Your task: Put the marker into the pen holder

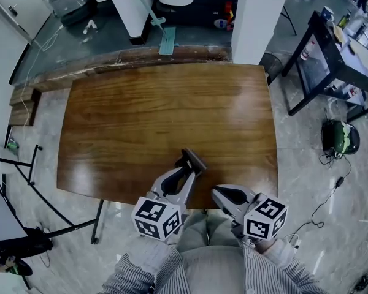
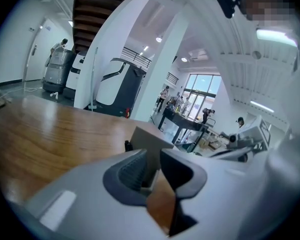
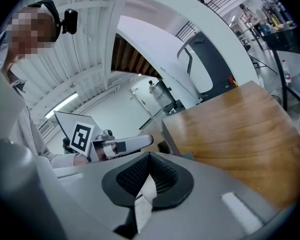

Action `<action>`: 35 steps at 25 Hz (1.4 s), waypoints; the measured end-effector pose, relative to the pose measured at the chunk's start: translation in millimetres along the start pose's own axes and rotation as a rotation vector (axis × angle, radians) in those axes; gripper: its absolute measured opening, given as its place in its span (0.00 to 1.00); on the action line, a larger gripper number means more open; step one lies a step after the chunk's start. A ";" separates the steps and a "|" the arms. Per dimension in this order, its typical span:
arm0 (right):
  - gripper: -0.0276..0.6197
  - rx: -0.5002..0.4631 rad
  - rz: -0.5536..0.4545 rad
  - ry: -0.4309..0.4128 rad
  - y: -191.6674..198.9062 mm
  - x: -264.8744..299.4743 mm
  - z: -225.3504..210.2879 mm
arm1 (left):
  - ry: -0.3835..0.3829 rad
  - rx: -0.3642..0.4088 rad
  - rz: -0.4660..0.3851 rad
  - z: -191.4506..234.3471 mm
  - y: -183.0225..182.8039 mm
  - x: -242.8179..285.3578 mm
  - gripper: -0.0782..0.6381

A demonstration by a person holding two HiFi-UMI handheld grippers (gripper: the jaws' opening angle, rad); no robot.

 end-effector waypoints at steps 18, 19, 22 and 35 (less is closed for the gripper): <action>0.04 -0.137 -0.041 0.003 -14.9 -12.5 35.8 | 0.114 0.008 -0.072 -63.6 16.9 -48.1 0.12; 0.04 -0.142 -0.038 0.000 -15.6 -11.9 37.5 | 0.116 -0.004 -0.073 -63.2 18.1 -49.0 0.12; 0.04 -0.156 -0.028 -0.009 -16.0 -10.4 41.1 | 0.121 -0.049 -0.086 -60.9 19.6 -51.1 0.12; 0.04 -0.196 0.022 -0.024 -8.5 -9.2 46.9 | 0.112 -0.090 -0.074 -60.1 23.4 -49.4 0.12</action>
Point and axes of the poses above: the fingertips, and each gripper's own axes: x forward along the fingers, z to its left, y out of its underside, the point moved 4 cm from there along -x, backward along the fingers
